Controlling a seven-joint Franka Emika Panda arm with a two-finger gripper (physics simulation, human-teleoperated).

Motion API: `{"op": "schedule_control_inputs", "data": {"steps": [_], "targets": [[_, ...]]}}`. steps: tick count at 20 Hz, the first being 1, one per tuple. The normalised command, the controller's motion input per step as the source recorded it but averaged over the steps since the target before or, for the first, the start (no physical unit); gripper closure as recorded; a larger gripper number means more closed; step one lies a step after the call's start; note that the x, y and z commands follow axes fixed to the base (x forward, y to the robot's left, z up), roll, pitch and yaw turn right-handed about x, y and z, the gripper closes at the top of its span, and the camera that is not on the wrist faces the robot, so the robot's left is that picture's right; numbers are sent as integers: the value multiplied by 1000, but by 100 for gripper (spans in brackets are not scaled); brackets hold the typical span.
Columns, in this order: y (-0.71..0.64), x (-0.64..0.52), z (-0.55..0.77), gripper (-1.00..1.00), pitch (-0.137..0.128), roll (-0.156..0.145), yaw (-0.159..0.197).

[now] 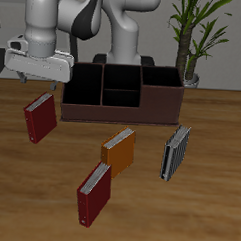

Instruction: Place the right red book into the back desk caddy's right compartment

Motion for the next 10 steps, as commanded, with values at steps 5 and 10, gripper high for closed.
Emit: {"op": "schedule_control_inputs", "data": {"steps": [5, 10], "targets": [[-74, 76, -54, -100, -15, -9, -18], [-103, 123, -121, -100, 8, -15, -20]]}}
